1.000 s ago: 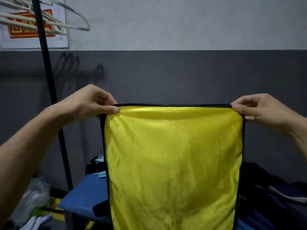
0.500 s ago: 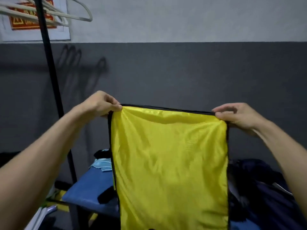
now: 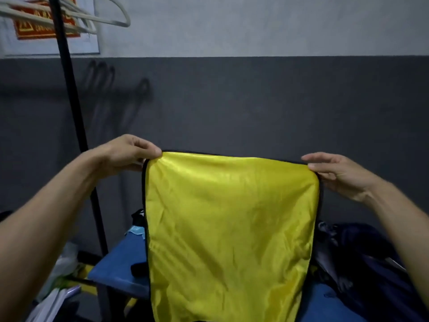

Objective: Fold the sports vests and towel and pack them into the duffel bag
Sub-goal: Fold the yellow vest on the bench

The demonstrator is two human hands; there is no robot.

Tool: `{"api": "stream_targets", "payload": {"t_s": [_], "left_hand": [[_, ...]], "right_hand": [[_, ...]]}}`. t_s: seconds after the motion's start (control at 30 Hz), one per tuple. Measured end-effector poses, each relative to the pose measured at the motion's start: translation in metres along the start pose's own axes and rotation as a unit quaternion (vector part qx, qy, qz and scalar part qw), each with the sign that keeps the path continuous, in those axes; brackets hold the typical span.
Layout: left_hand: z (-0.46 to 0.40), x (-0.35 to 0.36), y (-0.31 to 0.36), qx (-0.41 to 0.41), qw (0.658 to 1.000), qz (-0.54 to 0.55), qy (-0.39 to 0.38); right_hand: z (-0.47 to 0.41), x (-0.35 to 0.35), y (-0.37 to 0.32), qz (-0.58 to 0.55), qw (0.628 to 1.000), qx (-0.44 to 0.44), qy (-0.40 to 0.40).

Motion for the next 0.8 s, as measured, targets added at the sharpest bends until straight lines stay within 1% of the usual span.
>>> {"api": "stream_targets", "payload": {"t_s": [0.03, 0.07, 0.1, 0.13, 0.2, 0.23, 0.27, 0.33, 0.43, 0.67, 0.73, 0.8], "left_hand": [[-0.003, 0.002, 0.000, 0.007, 0.994, -0.074, 0.075], [-0.003, 0.009, 0.004, 0.014, 0.981, -0.141, 0.136], [0.000, 0.024, 0.011, 0.029, 0.973, -0.161, 0.161], [0.002, 0.045, 0.020, 0.046, 0.978, -0.137, 0.149], [0.011, 0.094, 0.036, 0.060, 0.995, -0.045, 0.062], [0.016, 0.117, 0.043, 0.060, 0.998, -0.019, 0.026], [0.020, 0.134, 0.047, 0.063, 0.998, -0.007, 0.007], [0.021, 0.152, 0.052, 0.072, 0.997, 0.017, 0.016], [0.019, 0.154, 0.052, 0.062, 0.995, 0.063, 0.047], [0.027, 0.159, 0.059, 0.055, 0.993, 0.087, 0.050], [0.030, 0.161, 0.061, 0.043, 0.993, 0.100, 0.033], [0.035, 0.165, 0.065, 0.025, 0.989, 0.142, -0.011]], "right_hand": [[0.000, 0.005, -0.001, 0.024, 0.999, 0.013, 0.026], [-0.002, 0.012, -0.002, 0.057, 0.997, 0.018, 0.055], [-0.003, 0.022, -0.005, 0.087, 0.993, 0.017, 0.080], [-0.003, 0.037, -0.010, 0.109, 0.990, 0.010, 0.092], [-0.003, 0.076, -0.024, 0.132, 0.987, -0.023, 0.088], [0.000, 0.098, -0.032, 0.136, 0.986, -0.043, 0.081], [0.002, 0.116, -0.038, 0.139, 0.985, -0.059, 0.077], [0.004, 0.137, -0.044, 0.149, 0.982, -0.072, 0.085], [0.005, 0.142, -0.043, 0.163, 0.980, -0.058, 0.099], [0.014, 0.145, -0.051, 0.191, 0.975, -0.058, 0.100], [0.015, 0.145, -0.056, 0.209, 0.971, -0.061, 0.099], [0.019, 0.145, -0.061, 0.250, 0.961, -0.074, 0.098]]}}
Point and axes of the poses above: each hand's wrist, its own z-axis away from the middle knuckle, its own x-axis out of the palm, y = z × x, the point moved 5 cm from there along -z, towards the middle knuckle, and after that the axes turned 6 degrees about z, right-handed, at the moved point
